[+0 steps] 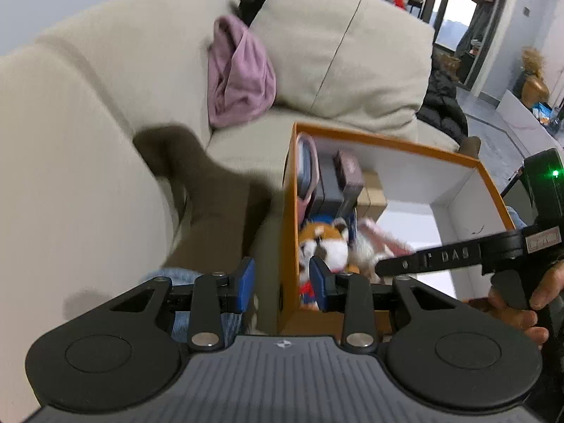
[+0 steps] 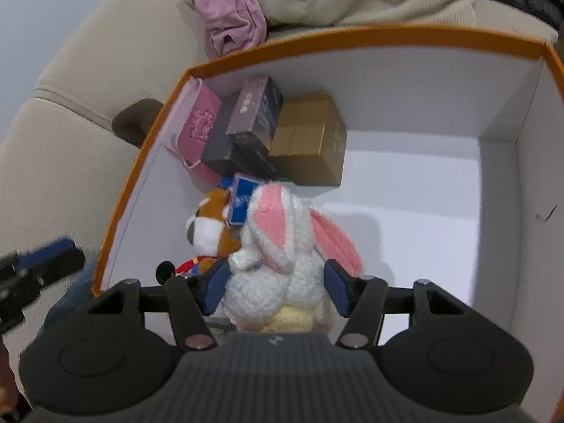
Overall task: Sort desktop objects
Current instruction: 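Lower the dog and bunny into the shoebox and open both grippers, then withdraw both grippers from the shoebox toward the pile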
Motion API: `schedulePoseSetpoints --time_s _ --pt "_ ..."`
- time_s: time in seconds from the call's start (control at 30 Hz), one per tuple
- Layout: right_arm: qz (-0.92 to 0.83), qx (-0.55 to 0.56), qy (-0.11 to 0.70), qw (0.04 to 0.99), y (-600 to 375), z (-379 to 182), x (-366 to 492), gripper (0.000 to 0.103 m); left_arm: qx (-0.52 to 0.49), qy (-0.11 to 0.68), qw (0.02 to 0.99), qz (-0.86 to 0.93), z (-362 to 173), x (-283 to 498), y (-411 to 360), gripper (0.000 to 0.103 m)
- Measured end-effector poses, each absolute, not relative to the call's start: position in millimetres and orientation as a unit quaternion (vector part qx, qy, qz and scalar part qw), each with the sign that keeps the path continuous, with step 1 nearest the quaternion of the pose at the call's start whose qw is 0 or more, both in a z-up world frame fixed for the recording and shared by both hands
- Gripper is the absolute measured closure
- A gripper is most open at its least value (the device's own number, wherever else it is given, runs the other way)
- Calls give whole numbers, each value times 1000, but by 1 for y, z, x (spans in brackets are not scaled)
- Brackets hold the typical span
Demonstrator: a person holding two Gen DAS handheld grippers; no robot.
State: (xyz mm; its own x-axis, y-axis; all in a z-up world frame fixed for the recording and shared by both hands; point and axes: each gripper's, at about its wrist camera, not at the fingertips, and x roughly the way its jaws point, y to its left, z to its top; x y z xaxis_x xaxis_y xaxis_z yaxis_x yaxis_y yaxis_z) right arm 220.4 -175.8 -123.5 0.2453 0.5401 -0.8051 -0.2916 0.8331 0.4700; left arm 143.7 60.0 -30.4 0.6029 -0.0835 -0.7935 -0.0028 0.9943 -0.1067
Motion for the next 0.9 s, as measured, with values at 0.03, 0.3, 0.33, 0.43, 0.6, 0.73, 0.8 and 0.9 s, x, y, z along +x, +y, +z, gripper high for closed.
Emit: schedulePoseSetpoints --time_s 0.03,0.3,0.33,0.43,0.6,0.73,0.8,0.9 --pt "268 117 553 780 -173 -124 221 44 -51 447 893 -24 -33 143 60 66" --pt "267 97 547 787 -162 -124 219 44 -59 453 888 -54 -42 141 53 71" --pt "269 86 546 789 -161 -123 218 42 -58 452 888 -52 -41 140 52 71" --pt "267 54 533 801 -156 -118 212 40 -61 448 890 -50 -37 135 52 71" --pt "254 5 509 822 -151 -111 201 31 -61 439 895 -43 -26 120 56 71" --pt "241 -9 495 835 -156 -103 194 27 -68 432 899 -40 -17 104 57 71" --pt "237 -5 485 842 -161 -95 188 27 -71 429 900 -41 -14 95 56 71" --pt "237 -5 454 859 -170 -80 173 27 -77 422 902 -46 -11 80 53 71"
